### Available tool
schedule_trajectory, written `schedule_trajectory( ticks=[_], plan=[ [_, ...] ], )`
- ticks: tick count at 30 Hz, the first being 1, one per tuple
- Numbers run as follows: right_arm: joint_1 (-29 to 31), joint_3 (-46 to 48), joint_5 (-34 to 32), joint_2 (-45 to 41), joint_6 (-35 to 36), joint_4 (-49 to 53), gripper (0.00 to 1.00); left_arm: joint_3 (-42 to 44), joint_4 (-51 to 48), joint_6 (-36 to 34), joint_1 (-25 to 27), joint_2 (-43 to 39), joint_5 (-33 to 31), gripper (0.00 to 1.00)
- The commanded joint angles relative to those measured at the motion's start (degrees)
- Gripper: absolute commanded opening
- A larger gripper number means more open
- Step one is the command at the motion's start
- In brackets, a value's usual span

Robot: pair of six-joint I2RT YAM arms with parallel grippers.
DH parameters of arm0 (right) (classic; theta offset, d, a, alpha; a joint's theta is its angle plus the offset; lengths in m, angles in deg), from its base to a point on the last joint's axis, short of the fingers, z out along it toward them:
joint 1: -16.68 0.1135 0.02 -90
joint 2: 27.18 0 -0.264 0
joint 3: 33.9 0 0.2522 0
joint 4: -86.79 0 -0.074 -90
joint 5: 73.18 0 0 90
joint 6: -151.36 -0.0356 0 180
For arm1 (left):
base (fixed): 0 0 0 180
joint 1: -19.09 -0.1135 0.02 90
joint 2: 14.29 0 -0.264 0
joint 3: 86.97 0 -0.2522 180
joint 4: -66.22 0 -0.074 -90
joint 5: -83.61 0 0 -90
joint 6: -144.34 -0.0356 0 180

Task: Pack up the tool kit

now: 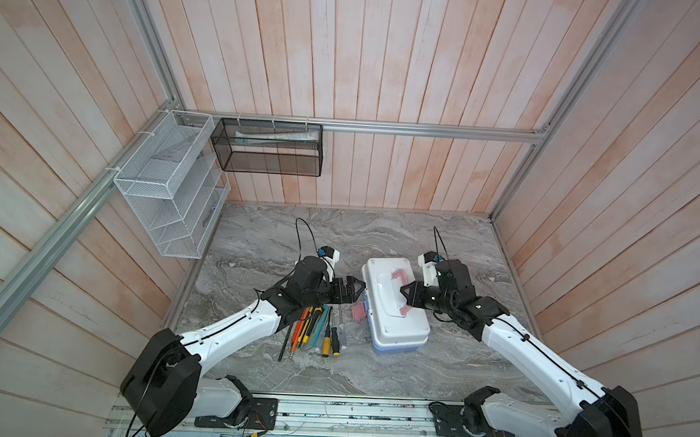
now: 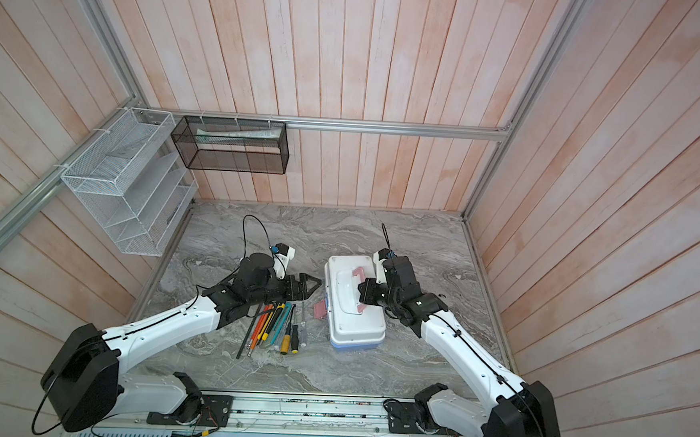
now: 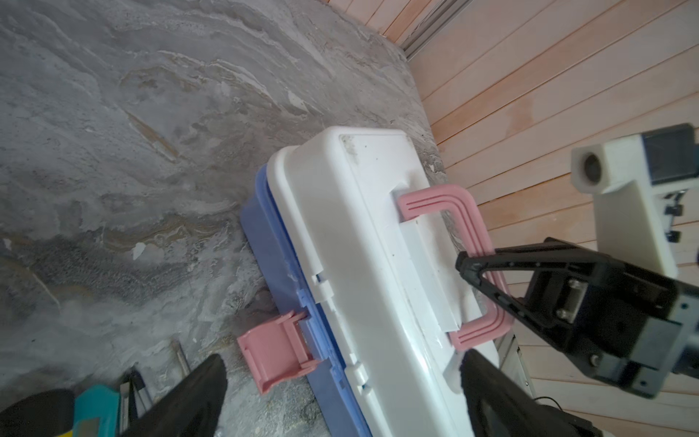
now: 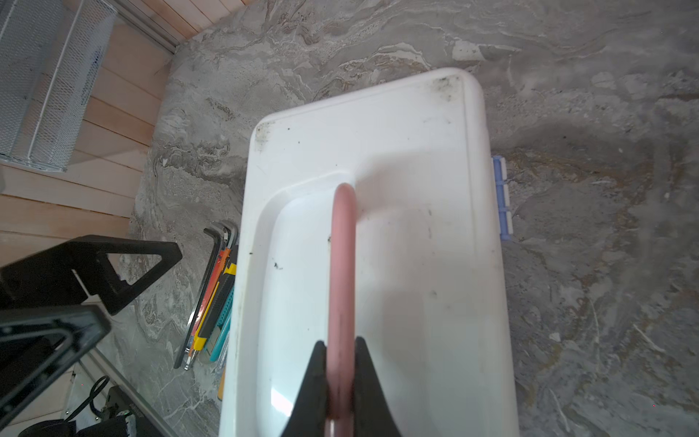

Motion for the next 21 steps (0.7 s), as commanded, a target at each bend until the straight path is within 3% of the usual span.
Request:
schedule_trajectory(
  ticks=[1, 13, 17, 21],
  plan=[
    [0.21, -1.65, -1.02, -0.11, -0.6, -3.32, 0.0, 1.34, -0.39, -1.04, -0.3, 1.97, -2.01, 0.93],
    [-7.35, 2.16, 15.43, -4.77, -5.16, -10.92, 0.0, -0.14, 0.46, -0.99, -0.29, 9.9, -0.92, 0.82],
    [-8.3, 3.16, 16.26, -5.27, -5.44, -11.7, 0.0, -0.67, 0.45, -0.82, -0.23, 11.48, -0.79, 0.78],
    [-8.52, 3.52, 16.39, -5.44, -5.06, -11.41, 0.0, -1.28, -0.02, -0.97, -0.26, 12.54, -1.18, 0.66]
  ],
)
